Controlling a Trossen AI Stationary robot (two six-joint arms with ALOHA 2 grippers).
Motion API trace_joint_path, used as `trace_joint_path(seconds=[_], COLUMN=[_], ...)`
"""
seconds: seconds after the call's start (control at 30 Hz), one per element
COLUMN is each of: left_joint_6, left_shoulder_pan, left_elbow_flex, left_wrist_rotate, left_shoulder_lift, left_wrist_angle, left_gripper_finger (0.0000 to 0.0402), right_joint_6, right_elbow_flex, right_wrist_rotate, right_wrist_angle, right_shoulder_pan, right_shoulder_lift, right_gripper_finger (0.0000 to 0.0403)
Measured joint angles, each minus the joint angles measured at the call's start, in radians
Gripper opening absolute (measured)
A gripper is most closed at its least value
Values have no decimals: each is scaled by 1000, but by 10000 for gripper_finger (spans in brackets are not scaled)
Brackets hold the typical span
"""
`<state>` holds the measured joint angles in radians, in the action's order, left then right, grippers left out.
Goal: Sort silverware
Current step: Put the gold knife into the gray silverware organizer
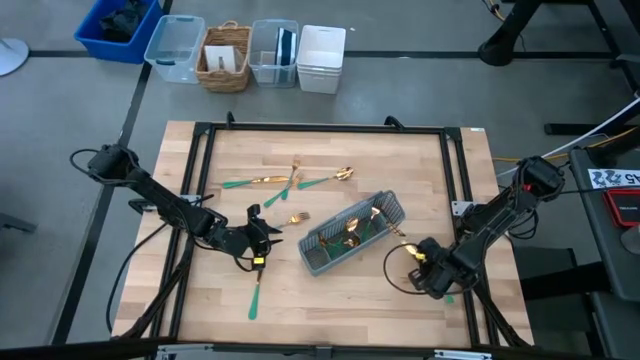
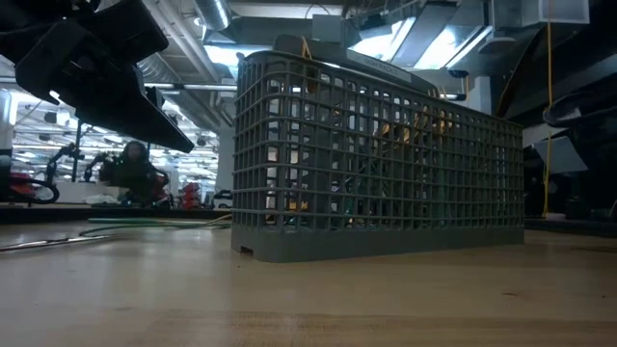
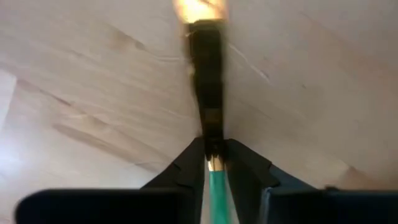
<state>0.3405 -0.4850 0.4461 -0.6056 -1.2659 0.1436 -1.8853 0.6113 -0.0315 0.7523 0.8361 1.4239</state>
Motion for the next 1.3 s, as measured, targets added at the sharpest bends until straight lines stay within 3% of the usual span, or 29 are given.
trace_joint_path(seconds=[0.2,1.0,1.3], left_joint_6=[0,-1,0], left_shoulder_pan=[0,0,0], left_elbow_flex=[0,0,0], left_wrist_rotate=[0,0,0], left_shoulder_lift=[0,0,0], left_wrist_angle=[-2,-5,-5], left_gripper_finger=[100,100,100], right_joint_6=[2,61,62], right_elbow_flex=[-2,64,65], right_wrist_rotate=[53,89,234], right_wrist_angle=[-11,69,66], right_shoulder_pan=[-55,-71,-71], right_shoulder_lift=[0,5,3], right_gripper_finger=[39,41,41])
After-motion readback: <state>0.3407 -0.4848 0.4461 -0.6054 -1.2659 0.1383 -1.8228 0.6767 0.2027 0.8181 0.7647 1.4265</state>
